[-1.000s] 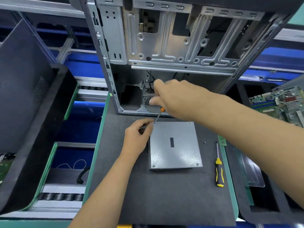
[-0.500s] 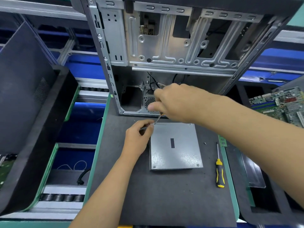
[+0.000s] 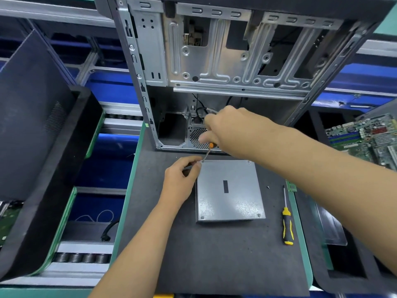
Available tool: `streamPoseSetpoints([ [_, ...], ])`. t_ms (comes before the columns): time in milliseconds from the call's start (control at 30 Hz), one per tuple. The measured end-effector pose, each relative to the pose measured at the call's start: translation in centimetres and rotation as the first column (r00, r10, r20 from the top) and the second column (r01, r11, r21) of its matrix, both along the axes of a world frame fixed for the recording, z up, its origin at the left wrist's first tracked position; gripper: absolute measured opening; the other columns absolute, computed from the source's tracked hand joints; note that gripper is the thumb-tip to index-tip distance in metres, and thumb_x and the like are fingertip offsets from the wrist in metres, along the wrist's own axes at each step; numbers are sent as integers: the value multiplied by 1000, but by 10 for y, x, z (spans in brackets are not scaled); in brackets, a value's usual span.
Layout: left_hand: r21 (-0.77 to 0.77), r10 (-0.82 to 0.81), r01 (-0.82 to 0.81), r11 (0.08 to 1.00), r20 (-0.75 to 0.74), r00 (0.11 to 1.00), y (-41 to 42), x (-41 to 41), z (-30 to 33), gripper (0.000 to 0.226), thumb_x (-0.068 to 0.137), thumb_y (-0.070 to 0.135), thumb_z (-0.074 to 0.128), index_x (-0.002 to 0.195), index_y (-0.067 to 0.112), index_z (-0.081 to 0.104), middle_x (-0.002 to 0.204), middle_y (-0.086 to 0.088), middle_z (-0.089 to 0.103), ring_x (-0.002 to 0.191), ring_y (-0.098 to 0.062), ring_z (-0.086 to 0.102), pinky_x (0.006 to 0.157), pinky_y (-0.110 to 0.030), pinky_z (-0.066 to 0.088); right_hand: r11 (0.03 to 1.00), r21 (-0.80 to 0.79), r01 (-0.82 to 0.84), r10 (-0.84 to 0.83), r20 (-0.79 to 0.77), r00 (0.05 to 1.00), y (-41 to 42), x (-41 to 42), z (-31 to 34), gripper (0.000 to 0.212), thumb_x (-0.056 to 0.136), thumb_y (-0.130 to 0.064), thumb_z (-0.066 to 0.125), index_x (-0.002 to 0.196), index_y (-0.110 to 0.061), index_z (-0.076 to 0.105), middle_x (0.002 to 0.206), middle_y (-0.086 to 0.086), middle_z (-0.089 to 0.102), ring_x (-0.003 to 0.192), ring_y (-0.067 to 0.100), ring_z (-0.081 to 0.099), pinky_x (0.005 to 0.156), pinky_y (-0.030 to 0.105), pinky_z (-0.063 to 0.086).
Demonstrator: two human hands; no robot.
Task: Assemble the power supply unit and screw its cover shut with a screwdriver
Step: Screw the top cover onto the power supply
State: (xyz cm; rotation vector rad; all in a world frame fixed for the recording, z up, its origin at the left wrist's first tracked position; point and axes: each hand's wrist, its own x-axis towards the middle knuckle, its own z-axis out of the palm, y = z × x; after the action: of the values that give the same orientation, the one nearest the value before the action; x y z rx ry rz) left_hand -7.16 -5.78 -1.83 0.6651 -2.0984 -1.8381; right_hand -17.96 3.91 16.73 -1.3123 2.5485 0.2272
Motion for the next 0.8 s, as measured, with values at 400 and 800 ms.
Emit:
streamPoseSetpoints([
  [400, -7, -2, 2, 1000, 5, 1000, 0, 0, 0, 17, 96, 17, 65, 103, 31, 72, 102, 13, 73, 95, 4, 66, 78, -8, 48, 995, -85, -51, 53, 29, 998, 3, 4, -1, 14, 100, -28, 54, 101, -18, 44, 96, 1, 40, 73, 23, 47, 62, 33, 35],
  [800, -36, -11, 12, 999, 10, 1000, 0, 1, 0, 15, 97, 19, 65, 106, 27, 73, 103, 12, 73, 94, 5, 65, 77, -6, 47, 999, -36, 14, -12, 47, 999, 5, 3, 4, 29, 99, -43, 54, 114, -19, 48, 100, 3, 42, 74, 23, 45, 60, 32, 33],
])
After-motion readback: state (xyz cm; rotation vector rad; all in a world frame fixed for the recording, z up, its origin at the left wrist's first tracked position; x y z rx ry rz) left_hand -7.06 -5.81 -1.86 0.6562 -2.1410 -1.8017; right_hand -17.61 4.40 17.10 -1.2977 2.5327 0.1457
